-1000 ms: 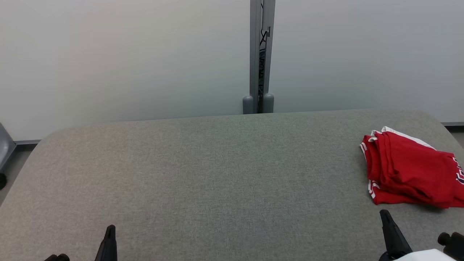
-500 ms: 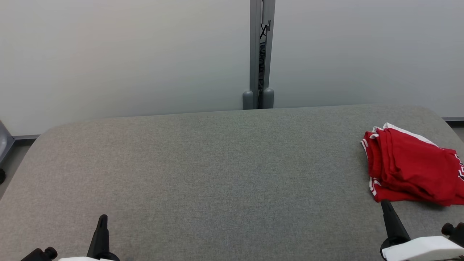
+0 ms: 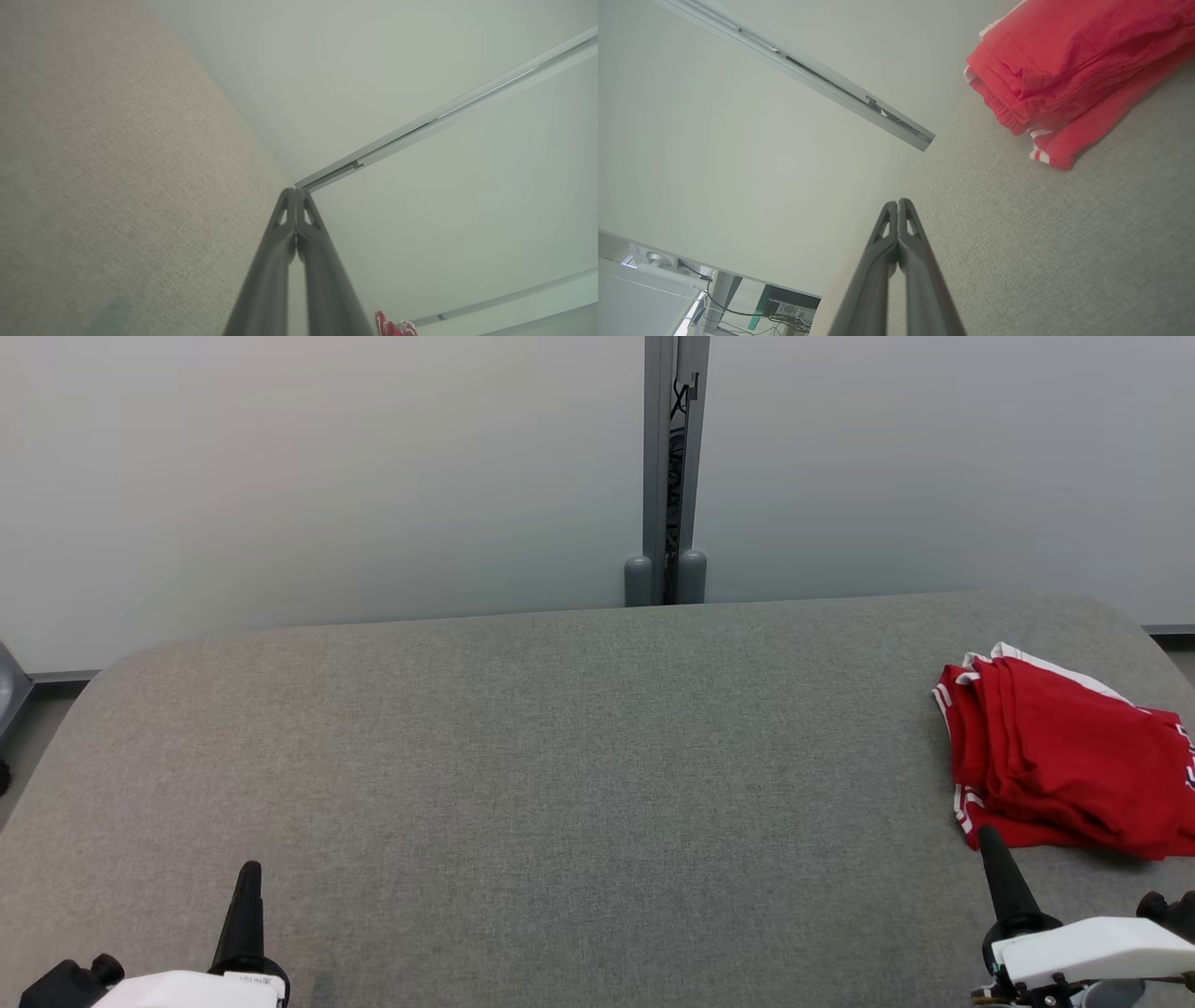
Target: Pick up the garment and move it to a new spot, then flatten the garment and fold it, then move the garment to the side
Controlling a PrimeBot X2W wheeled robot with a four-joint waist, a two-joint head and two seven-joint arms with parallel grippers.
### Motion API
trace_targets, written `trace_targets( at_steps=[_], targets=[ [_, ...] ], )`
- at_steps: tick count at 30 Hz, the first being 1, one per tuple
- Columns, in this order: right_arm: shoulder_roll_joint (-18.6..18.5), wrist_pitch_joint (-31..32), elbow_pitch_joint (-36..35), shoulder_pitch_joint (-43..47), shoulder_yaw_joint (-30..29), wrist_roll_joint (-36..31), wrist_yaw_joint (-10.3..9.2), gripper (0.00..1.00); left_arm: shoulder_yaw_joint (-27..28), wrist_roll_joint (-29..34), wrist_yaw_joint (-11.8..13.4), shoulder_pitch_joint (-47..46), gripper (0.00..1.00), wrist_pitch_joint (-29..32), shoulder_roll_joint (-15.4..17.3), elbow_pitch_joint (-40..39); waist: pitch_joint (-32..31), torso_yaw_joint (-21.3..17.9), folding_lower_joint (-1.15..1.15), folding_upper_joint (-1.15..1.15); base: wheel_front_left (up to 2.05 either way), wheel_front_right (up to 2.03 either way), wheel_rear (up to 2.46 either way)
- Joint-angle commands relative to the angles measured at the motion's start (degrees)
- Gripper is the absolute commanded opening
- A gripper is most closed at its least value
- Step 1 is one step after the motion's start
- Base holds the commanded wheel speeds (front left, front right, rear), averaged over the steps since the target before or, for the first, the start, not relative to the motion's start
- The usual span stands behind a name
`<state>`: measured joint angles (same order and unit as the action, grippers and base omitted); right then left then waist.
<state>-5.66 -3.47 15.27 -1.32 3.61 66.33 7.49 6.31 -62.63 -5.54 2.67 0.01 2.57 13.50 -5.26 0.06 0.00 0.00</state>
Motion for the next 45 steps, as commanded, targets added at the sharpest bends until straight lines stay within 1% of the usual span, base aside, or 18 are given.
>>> trace_targets(
  at_steps=[1, 26, 45],
  targets=[
    [-0.18, 0.51, -0.45, -1.87, -0.65, 1.45, 0.01, 0.0, 0.53, -1.52, -0.14, -2.3, 0.0, 0.53, 0.28, -0.72, 0.12, 0.0, 0.0, 0.0, 0.0, 0.0, 0.0],
    [1.16, 3.75, 1.67, -6.29, -2.54, 13.36, 0.01, 0.0, 3.34, -14.59, -0.21, -5.62, 0.0, 4.66, 0.34, -0.9, 2.18, -0.02, 0.0, 0.0, 0.0, 0.0, 0.0],
    [2.01, 5.68, 3.05, -8.59, -3.6, 20.17, 0.01, 0.0, 4.96, -22.06, -0.27, -7.58, 0.0, 7.11, 0.39, -1.01, 3.61, -0.04, 0.0, 0.0, 0.0, 0.0, 0.0]
  ],
)
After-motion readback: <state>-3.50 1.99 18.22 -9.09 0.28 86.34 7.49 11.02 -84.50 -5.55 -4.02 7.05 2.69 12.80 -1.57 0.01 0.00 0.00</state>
